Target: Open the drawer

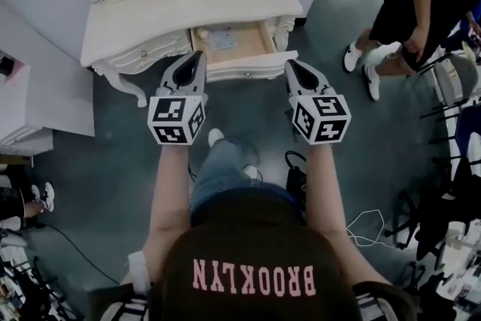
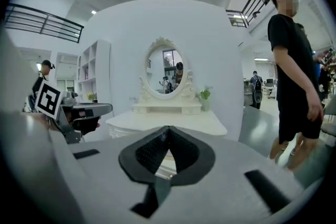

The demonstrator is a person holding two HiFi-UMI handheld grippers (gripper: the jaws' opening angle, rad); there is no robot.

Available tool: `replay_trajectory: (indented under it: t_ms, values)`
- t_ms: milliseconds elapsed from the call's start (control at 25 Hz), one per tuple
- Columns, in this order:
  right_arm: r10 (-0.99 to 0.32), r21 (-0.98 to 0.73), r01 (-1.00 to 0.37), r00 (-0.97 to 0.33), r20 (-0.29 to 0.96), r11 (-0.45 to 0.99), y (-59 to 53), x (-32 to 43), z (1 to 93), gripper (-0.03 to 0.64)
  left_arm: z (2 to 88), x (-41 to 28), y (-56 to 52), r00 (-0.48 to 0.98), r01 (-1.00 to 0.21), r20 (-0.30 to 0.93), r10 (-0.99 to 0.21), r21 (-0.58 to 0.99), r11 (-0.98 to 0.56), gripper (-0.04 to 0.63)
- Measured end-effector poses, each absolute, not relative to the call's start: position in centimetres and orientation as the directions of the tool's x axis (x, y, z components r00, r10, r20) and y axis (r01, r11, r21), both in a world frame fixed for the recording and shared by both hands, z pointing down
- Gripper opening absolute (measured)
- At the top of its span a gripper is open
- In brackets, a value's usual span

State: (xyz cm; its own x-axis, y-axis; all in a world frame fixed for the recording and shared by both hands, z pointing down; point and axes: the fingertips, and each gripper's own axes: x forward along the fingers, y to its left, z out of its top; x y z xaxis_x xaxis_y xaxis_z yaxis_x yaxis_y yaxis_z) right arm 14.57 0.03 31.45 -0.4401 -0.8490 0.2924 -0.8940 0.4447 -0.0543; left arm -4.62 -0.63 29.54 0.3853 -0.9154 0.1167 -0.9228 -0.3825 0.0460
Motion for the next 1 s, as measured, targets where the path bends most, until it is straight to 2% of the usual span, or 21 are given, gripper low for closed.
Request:
replay_trajectory:
  t_ms: [360, 1000]
  values:
    - [-0.881, -0.019, -0.898, -0.436, 0.184, 0.44, -0.6, 14.5, 28.2, -0.003, 27.3, -5.2, -1.9, 0.387, -0.922, 0.081, -0.919, 0.025, -0.386, 0.005]
    - [-0.919, 0.093, -0.915, -0.386, 0.084, 0.393, -11.5, 10.4, 23.1, -0.003, 23.6, -9.2, -13.3, 0.436, -0.899, 0.028, -0.9, -0.022, -0.437, 0.005]
